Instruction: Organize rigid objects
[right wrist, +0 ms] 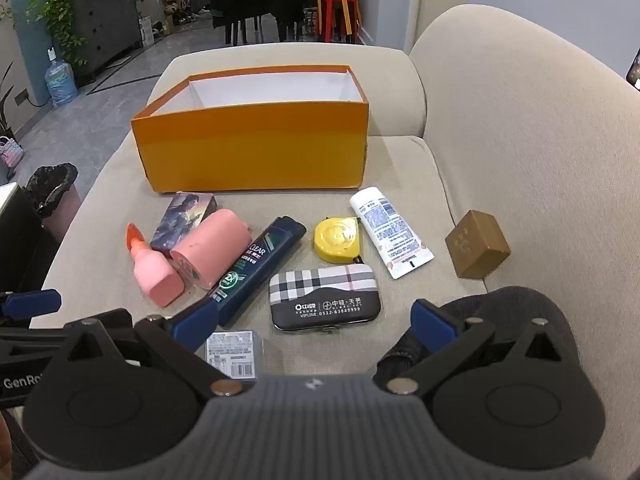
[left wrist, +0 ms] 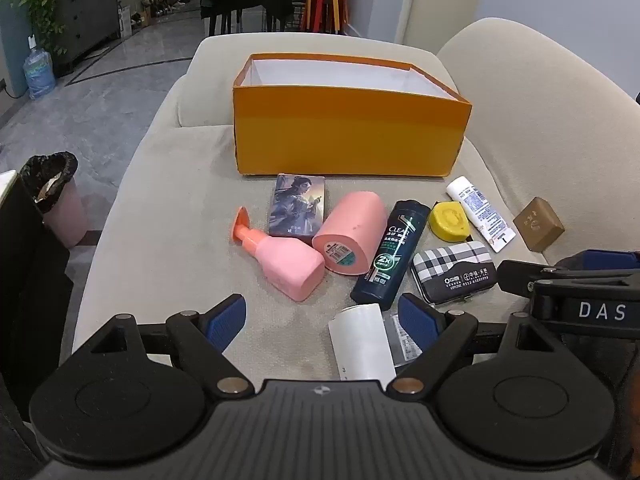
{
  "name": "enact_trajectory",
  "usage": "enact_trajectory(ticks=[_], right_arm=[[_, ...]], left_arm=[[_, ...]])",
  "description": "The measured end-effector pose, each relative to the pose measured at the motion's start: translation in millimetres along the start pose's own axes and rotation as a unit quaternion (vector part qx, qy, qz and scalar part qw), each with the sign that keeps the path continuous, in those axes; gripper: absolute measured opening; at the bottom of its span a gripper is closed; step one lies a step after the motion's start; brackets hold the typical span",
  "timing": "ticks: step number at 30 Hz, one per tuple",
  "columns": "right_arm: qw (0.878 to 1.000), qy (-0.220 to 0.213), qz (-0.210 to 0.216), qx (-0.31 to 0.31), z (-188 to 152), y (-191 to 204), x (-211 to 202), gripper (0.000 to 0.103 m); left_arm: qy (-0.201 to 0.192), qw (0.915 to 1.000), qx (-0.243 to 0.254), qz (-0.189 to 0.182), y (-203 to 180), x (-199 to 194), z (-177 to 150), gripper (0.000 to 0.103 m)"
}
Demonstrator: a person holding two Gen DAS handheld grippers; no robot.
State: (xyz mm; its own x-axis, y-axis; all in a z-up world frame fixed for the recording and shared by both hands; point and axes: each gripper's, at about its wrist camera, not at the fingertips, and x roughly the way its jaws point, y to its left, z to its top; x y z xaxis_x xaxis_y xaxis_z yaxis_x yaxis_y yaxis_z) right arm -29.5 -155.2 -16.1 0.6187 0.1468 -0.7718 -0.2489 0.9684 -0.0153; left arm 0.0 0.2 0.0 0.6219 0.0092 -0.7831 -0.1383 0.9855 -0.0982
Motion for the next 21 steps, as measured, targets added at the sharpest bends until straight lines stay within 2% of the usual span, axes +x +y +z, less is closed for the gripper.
enact_trajectory(ticks=[21], right_arm=[[1.000,0.002,-0.002,-0.002,1.0,0.2,1.0,0.101]], left_arm=[[-0.001,1.0000,0.005,0.006,-0.4,0.1,-0.4,0.100]])
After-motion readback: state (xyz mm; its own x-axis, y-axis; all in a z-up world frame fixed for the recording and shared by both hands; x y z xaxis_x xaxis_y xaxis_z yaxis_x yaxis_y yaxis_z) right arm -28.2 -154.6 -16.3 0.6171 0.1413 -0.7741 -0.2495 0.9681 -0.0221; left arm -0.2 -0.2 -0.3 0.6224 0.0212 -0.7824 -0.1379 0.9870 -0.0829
